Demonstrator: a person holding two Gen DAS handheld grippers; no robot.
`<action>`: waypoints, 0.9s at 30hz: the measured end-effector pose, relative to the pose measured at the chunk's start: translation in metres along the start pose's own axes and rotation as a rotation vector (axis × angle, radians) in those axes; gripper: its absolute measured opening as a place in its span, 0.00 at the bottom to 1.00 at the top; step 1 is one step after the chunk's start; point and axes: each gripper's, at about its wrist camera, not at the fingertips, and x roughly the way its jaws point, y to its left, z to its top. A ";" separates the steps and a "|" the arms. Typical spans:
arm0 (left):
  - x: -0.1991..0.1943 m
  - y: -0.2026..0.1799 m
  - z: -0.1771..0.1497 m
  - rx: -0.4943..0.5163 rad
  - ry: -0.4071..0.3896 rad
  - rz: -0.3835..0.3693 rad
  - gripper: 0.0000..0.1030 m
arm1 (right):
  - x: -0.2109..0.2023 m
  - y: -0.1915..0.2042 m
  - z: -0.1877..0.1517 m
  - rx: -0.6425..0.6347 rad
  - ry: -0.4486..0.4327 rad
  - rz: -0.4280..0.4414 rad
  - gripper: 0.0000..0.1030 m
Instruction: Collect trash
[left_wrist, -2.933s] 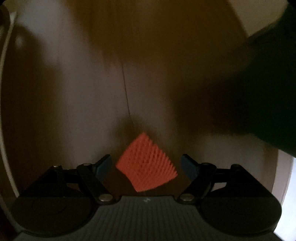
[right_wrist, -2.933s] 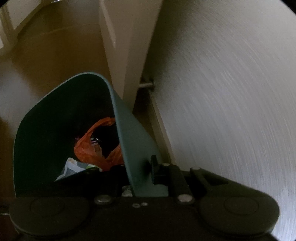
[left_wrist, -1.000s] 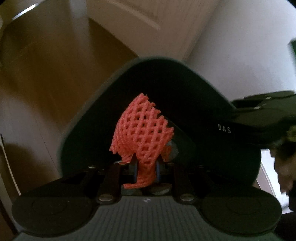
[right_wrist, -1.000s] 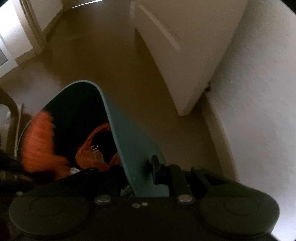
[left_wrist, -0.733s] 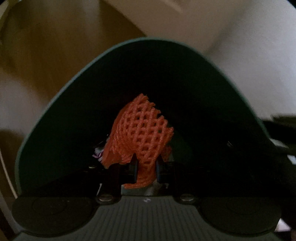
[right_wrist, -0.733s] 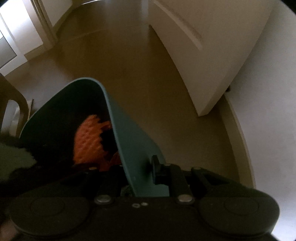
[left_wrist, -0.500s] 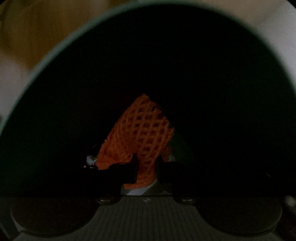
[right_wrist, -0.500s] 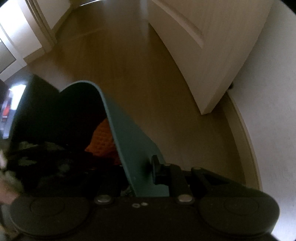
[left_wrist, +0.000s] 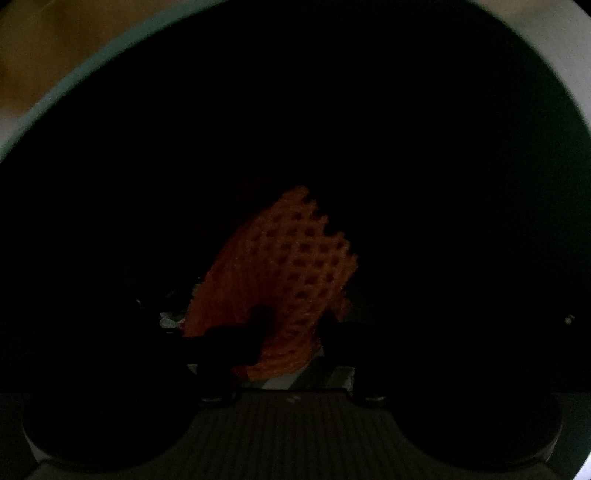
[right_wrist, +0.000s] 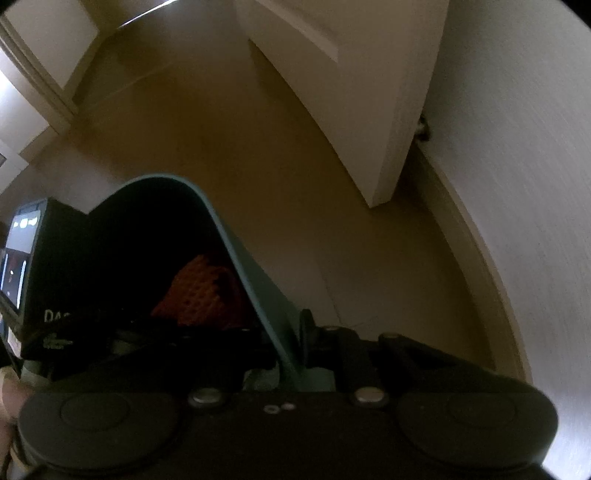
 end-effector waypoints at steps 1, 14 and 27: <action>-0.002 -0.002 0.001 0.005 -0.005 0.000 0.43 | 0.001 0.000 0.000 0.002 -0.002 -0.008 0.11; -0.042 -0.017 -0.013 0.050 -0.080 0.000 0.70 | -0.023 -0.008 -0.004 0.005 -0.033 0.033 0.22; -0.077 -0.021 -0.058 0.119 -0.230 0.040 0.70 | -0.083 -0.008 -0.033 0.011 -0.120 0.057 0.29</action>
